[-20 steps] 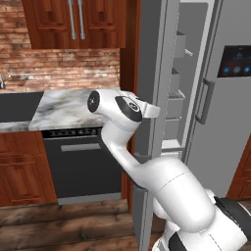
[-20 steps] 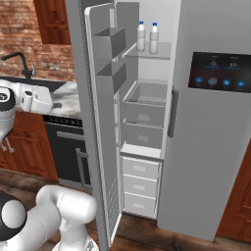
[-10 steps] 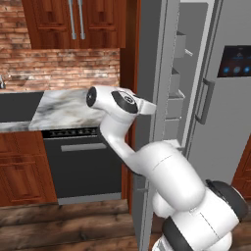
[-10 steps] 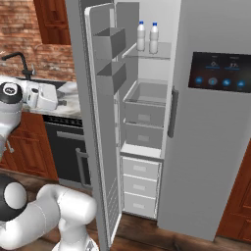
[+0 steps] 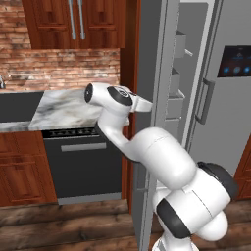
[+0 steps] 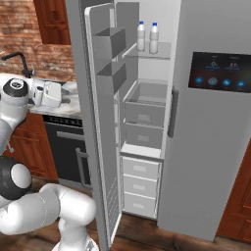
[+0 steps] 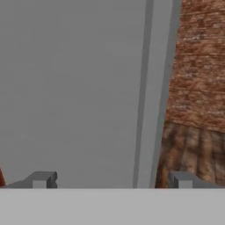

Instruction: Take the bottled waters from the counter and place them in the freezer to freeze. Close the freezer door after placing the bottles.

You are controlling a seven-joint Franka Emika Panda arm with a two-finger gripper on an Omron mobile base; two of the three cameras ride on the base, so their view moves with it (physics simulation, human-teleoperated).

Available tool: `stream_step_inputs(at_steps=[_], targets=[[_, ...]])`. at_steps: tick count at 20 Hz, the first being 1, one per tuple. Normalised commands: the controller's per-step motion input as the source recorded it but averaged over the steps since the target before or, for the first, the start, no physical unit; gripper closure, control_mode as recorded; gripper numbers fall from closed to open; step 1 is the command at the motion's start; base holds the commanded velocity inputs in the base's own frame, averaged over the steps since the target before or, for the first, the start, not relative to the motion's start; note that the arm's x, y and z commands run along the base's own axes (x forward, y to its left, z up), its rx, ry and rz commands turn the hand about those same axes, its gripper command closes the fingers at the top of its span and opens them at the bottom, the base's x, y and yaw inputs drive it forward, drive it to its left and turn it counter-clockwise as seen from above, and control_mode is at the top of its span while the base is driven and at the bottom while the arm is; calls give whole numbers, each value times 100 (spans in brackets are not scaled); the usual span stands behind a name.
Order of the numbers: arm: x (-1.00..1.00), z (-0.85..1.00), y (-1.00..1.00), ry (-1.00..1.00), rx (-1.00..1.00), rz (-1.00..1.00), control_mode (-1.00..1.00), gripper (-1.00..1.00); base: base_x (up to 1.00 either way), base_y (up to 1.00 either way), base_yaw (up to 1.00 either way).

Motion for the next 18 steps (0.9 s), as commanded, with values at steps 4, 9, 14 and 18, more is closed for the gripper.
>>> stream_step_inputs(at_steps=[4,9,14,18], targets=[[16,-6,-1,0,-1,-1,-100,-100,0,0,0],[0,-1,-15,0,0,0,-100,-100,0,0,0],[0,-1,-28,0,0,2,-100,-100,0,0,0],[0,0,-30,0,0,2,-100,-100,0,0,0]])
